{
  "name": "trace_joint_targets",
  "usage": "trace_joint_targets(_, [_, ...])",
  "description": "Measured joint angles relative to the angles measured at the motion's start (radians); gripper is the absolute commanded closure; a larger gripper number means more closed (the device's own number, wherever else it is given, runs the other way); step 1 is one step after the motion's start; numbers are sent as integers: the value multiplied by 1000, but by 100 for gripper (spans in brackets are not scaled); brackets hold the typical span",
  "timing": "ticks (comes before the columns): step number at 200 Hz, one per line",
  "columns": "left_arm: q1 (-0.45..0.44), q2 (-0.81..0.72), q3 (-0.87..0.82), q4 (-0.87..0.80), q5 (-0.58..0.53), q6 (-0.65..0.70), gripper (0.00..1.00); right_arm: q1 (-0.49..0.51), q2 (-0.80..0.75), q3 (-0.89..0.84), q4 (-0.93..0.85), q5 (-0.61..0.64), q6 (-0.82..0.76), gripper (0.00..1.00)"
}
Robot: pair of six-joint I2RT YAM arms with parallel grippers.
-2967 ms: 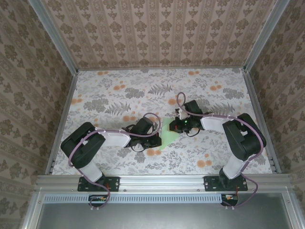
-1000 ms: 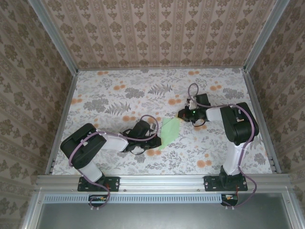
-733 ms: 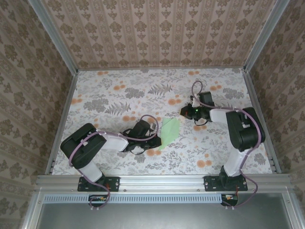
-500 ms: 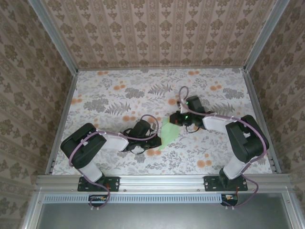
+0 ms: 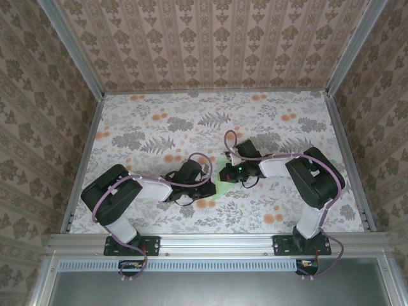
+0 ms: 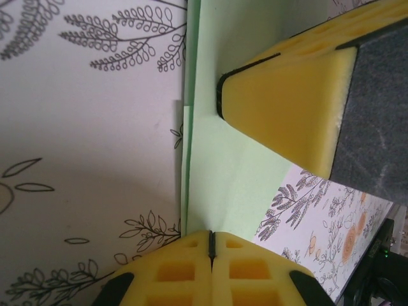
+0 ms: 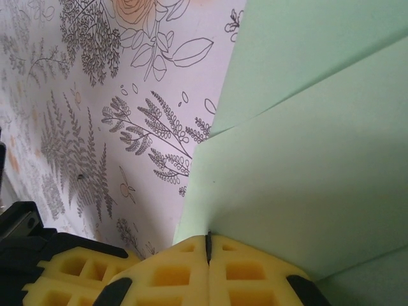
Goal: Fold a paper plane with a square sheet of paper (pick it up from the middle)
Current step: Fourth fold the wing at the center of the table.
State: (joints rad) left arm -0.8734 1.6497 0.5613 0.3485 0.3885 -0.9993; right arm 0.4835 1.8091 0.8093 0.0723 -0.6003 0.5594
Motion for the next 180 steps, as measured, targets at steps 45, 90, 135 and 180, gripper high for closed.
trace_joint_targets(45, [0,5,-1,12,0,-1,100,-126,69,68,-24,-88,1,100])
trace_joint_targets(90, [0,6,-6,23,0,-3,100,-237,107,145,-47,-39,-7,100])
trace_joint_targets(135, [0,6,-4,23,1,-3,100,-293,112,174,-54,13,-7,100])
trace_joint_targets(180, [3,-8,60,-113,-3,29,82,-313,0,143,-79,49,16,91])
